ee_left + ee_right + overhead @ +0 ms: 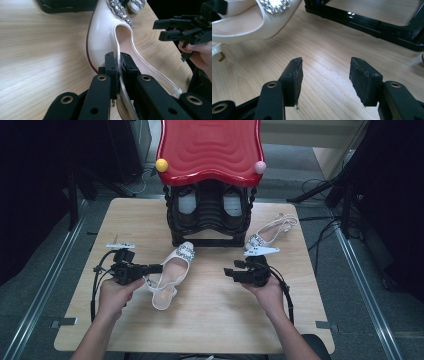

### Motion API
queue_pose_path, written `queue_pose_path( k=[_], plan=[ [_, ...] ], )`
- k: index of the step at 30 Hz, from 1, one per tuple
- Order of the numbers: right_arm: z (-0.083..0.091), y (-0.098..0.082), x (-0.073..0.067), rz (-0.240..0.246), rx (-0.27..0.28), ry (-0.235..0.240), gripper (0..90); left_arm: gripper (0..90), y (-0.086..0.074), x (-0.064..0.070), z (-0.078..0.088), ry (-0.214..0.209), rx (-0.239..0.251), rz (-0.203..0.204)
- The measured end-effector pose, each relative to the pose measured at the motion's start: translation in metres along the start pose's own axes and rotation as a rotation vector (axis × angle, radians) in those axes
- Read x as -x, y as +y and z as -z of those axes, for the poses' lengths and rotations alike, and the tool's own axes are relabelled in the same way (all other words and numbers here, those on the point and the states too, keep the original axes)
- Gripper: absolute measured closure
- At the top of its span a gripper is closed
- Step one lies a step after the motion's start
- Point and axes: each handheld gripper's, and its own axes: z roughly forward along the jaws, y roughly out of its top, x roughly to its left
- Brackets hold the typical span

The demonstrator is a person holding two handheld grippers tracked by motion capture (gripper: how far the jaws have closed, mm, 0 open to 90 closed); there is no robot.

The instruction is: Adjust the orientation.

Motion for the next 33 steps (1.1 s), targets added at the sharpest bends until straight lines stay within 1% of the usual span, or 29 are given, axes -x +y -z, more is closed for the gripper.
queue_pose_path(
  k=[1, 2, 3, 5, 7, 9, 12, 13, 14, 16, 17, 20, 21, 22, 23, 24, 25, 27, 28, 30, 31, 33],
  plan=[
    [0.000, 0.000, 0.000, 0.000, 0.000, 0.000, 45.4, 86.6, 0.000, 0.000, 0.000, 0.000, 0.000, 0.000],
    [0.000, -0.001, 0.000, -0.003, -0.003, -0.001, 45.3, 86.6, 0.001, 0.002, -0.004, -0.002, 0.000, -0.002],
    [0.002, -0.002, -0.001, 0.002, -0.008, -0.009, 45.3, 86.7, 0.003, 0.005, -0.010, -0.011, -0.011, -0.016],
    [0.003, -0.003, -0.002, 0.008, -0.009, -0.014, 45.3, 86.7, 0.003, 0.007, -0.013, -0.016, -0.012, -0.014],
    [0.004, -0.005, -0.003, 0.015, -0.004, -0.019, 45.3, 86.6, 0.005, 0.008, -0.019, -0.029, -0.026, -0.026],
    [0.006, -0.007, -0.003, 0.013, -0.003, -0.024, 45.3, 86.6, 0.007, 0.009, -0.025, -0.035, -0.042, -0.038],
    [0.008, -0.012, -0.004, -0.016, -0.008, -0.015, 45.2, 86.6, 0.009, 0.013, -0.035, -0.054, -0.068, -0.043],
    [0.008, -0.012, -0.004, -0.016, -0.008, -0.015, 45.2, 86.6, 0.010, 0.014, -0.039, -0.058, -0.074, -0.047],
    [0.009, -0.013, -0.005, -0.008, -0.009, -0.020, 45.2, 86.5, 0.011, 0.015, -0.042, -0.063, -0.086, -0.059],
    [0.011, -0.015, -0.006, -0.013, -0.004, -0.027, 45.2, 86.5, 0.012, 0.019, -0.049, -0.070, -0.089, -0.058],
    [0.011, -0.016, -0.006, -0.007, -0.003, -0.029, 45.2, 86.5, 0.013, 0.020, -0.052, -0.074, -0.094, -0.065],
    [0.013, -0.020, -0.007, -0.018, -0.004, -0.040, 45.2, 86.3, 0.014, 0.022, -0.064, -0.076, -0.114, -0.079],
    [0.014, -0.022, -0.008, -0.018, -0.010, -0.045, 45.2, 86.2, 0.014, 0.021, -0.068, -0.079, -0.122, -0.074],
    [0.014, -0.022, -0.008, -0.018, -0.010, -0.045, 45.2, 86.2, 0.013, 0.020, -0.072, -0.071, -0.129, -0.073],
    [0.015, -0.023, -0.008, -0.017, -0.011, -0.052, 45.2, 86.2, 0.013, 0.016, -0.078, -0.068, -0.145, -0.064],
    [0.015, -0.023, -0.008, -0.017, -0.010, -0.055, 45.2, 86.1, 0.013, 0.014, -0.080, -0.061, -0.144, -0.062],
    [0.015, -0.024, -0.008, -0.012, -0.007, -0.058, 45.2, 86.1, 0.012, 0.013, -0.080, -0.066, -0.144, -0.052],
    [0.015, -0.024, -0.008, -0.016, -0.008, -0.061, 45.2, 85.7, 0.012, 0.013, -0.081, -0.061, -0.145, -0.054],
    [0.015, -0.024, -0.008, -0.018, -0.006, -0.063, 45.2, 85.7, 0.012, 0.013, -0.080, -0.048, -0.162, -0.073],
    [0.014, -0.025, -0.008, -0.018, -0.009, -0.065, 45.3, 83.9, 0.011, 0.017, -0.081, 0.001, -0.181, -0.105],
    [0.014, -0.025, -0.008, -0.018, -0.009, -0.065, 45.3, 83.9, 0.010, 0.018, -0.081, 0.009, -0.193, -0.115],
    [0.012, -0.025, -0.009, -0.012, -0.004, -0.066, 45.6, 80.2, 0.009, 0.018, -0.080, 0.017, -0.205, -0.120]
  ],
)
